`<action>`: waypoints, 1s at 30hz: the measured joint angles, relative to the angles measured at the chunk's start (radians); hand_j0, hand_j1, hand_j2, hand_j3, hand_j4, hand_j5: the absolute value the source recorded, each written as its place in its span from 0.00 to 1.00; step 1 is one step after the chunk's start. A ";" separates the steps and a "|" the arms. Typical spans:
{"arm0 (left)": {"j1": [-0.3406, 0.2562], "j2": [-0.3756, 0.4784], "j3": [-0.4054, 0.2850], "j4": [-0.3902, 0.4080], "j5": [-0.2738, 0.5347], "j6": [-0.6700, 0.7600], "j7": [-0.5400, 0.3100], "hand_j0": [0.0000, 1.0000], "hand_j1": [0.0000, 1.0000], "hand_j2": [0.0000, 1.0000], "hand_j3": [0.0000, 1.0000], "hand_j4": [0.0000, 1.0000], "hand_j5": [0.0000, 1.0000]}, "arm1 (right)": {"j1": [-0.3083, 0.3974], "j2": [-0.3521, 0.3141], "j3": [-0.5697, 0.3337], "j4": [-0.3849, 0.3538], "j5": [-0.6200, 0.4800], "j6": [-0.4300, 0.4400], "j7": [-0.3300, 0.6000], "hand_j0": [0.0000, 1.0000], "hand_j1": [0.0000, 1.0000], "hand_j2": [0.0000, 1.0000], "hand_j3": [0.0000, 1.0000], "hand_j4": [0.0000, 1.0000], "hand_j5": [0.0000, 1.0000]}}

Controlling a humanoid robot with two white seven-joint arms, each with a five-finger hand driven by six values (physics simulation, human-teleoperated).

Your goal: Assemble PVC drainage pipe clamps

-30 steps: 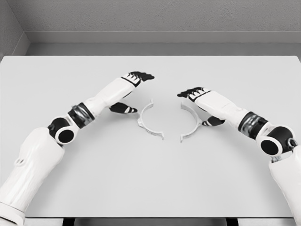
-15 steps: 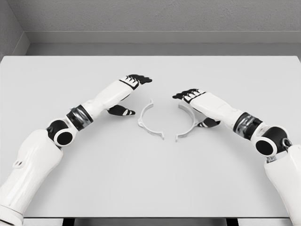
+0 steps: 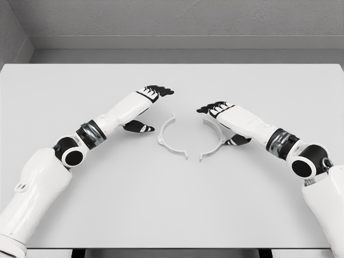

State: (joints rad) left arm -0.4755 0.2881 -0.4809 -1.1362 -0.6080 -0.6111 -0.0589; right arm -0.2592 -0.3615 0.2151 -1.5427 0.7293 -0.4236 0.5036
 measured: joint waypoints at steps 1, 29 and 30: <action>0.000 0.000 0.000 0.000 0.000 0.000 0.000 1.00 1.00 1.00 1.00 1.00 1.00 | 0.000 0.000 0.000 0.000 0.000 0.000 0.000 1.00 1.00 1.00 1.00 1.00 1.00; 0.014 -0.004 0.002 -0.008 -0.005 0.000 0.001 1.00 1.00 1.00 1.00 1.00 1.00 | 0.192 -0.282 -0.321 -0.197 -0.325 -0.141 0.003 1.00 1.00 1.00 1.00 1.00 1.00; 0.014 -0.004 0.002 -0.008 -0.004 0.000 0.001 1.00 1.00 1.00 1.00 1.00 1.00 | 0.192 -0.289 -0.329 -0.201 -0.340 -0.155 0.003 1.00 1.00 1.00 1.00 1.00 1.00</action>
State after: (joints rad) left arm -0.4617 0.2841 -0.4793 -1.1445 -0.6124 -0.6111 -0.0577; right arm -0.0675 -0.6501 -0.1135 -1.7436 0.3890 -0.5783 0.5067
